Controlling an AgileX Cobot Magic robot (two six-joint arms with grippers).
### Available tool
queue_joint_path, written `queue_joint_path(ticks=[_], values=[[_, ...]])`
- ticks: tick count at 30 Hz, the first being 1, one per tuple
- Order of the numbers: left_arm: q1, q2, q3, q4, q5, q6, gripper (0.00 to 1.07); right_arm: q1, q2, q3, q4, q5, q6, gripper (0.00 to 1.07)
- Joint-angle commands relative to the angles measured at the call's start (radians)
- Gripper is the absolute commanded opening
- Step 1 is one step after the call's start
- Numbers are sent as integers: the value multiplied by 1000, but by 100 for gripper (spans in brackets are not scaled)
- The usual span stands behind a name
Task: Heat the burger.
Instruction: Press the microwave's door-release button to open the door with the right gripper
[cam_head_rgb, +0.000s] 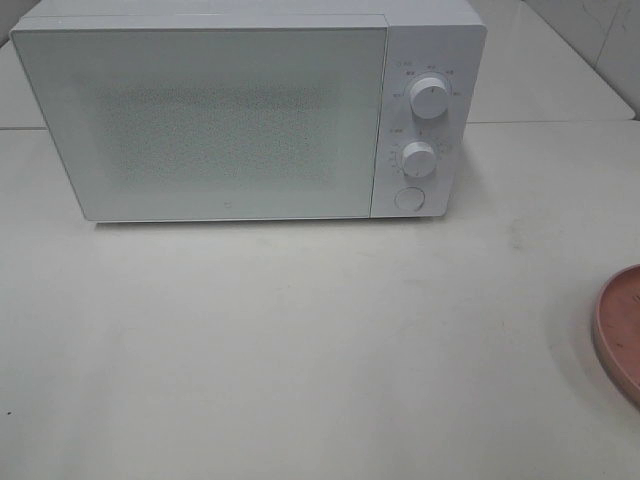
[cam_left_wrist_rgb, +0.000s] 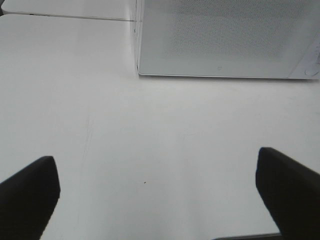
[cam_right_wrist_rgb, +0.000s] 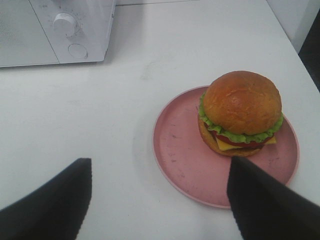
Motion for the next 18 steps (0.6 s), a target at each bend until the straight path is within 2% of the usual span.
queue_joint_path(ticks=[1,18], values=[[-5,-25,2,-4,-9,4,100,-3,-25,-1,-1,-7,-7,74],[-5,-25,2,-4,-9,4,100,-3,7,-28,-1,-33,0,74]])
